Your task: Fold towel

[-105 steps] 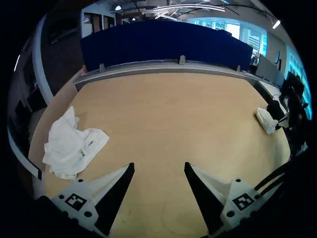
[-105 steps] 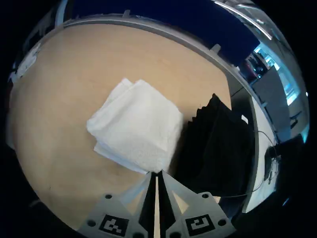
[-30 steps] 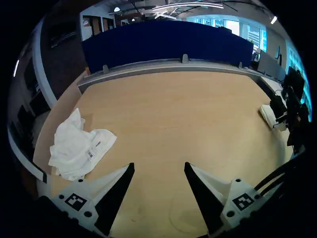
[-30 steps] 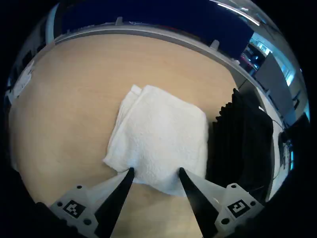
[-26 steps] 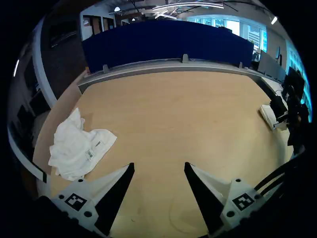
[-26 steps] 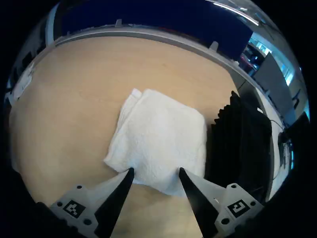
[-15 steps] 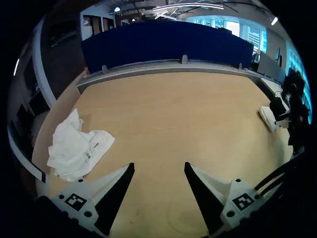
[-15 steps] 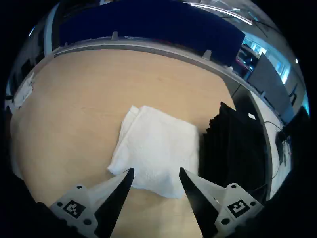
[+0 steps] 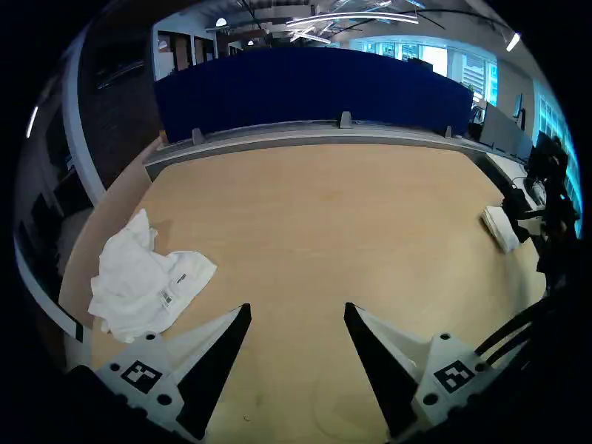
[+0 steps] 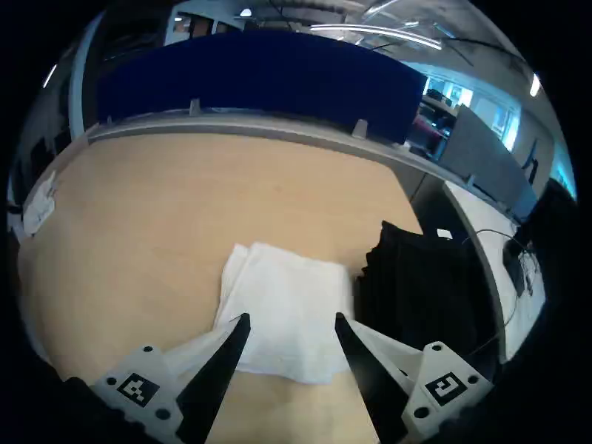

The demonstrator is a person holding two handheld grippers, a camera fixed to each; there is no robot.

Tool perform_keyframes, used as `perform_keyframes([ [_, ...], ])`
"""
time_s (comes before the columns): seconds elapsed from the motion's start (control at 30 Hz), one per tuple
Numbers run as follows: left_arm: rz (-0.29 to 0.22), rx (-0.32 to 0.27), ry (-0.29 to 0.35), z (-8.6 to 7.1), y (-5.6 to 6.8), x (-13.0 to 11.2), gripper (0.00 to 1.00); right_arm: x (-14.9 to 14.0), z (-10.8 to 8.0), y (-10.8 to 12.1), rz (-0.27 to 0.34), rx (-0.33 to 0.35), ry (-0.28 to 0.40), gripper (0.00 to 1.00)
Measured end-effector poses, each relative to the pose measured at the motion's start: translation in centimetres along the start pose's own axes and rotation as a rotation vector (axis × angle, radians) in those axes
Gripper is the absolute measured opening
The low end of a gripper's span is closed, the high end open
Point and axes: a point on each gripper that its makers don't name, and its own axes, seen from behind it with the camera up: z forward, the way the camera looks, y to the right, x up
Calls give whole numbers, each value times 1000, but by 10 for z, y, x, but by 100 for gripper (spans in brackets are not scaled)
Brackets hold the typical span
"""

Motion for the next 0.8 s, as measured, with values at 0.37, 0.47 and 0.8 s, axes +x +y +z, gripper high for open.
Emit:
perform_keyframes([
  [0.37, -22, -13, 39, -1, -1, 12, 94, 42, -26, 1, 106, -69, 167, 100],
  [0.47, -22, -15, 52, -1, -2, 16, 94, 55, -33, -1, 113, -78, 211, 100],
  [0.8, -37, -35, 121, -1, -4, 37, 94, 103, -67, -14, 134, -108, 375, 100],
])
